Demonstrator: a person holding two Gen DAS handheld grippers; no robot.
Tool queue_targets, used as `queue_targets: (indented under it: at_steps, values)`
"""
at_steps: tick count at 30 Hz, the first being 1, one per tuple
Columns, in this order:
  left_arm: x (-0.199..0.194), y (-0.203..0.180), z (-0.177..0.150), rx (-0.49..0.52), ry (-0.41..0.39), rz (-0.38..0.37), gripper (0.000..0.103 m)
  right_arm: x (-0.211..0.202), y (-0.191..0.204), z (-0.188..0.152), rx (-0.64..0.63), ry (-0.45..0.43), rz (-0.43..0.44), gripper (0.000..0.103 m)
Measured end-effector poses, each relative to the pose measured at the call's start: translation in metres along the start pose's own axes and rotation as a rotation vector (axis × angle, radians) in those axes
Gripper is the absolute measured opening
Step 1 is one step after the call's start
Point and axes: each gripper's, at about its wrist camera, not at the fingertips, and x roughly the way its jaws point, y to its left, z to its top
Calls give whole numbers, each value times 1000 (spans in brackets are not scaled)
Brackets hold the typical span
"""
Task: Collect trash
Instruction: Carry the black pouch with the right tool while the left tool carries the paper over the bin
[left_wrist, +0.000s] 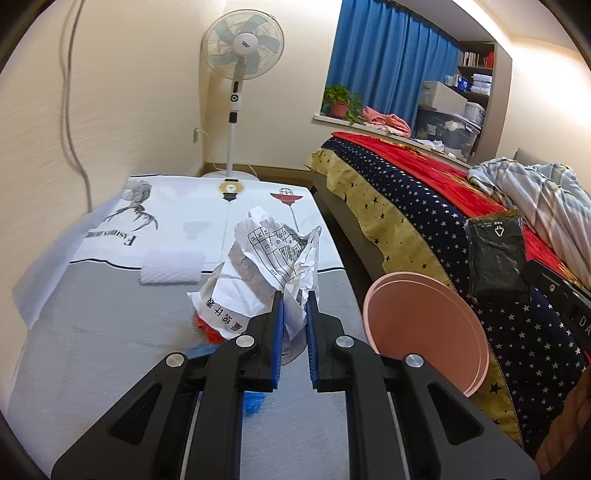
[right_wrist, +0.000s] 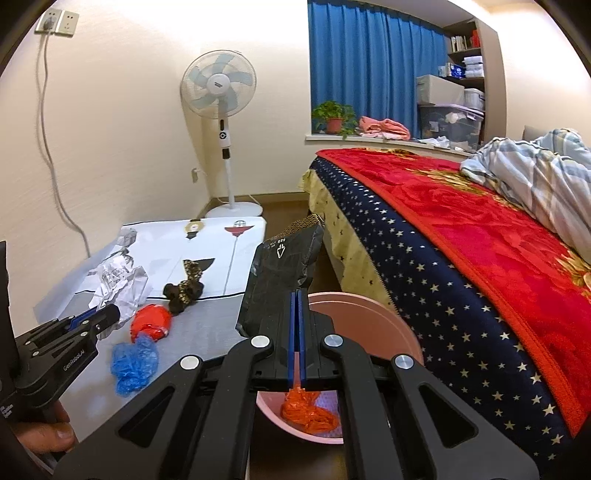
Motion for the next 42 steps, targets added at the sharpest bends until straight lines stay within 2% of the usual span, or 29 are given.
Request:
queue_targets:
  at_steps: [11, 33, 42]
  values:
    - [14, -28, 2, 32, 4, -35, 11, 11, -26, -1, 50, 13, -65, 2]
    - [42, -92, 4, 129, 3, -156, 11, 25, -62, -7, 84, 35, -186, 2]
    - [56, -110, 1, 147, 24, -181, 11, 31, -69, -10, 95, 49, -205, 2]
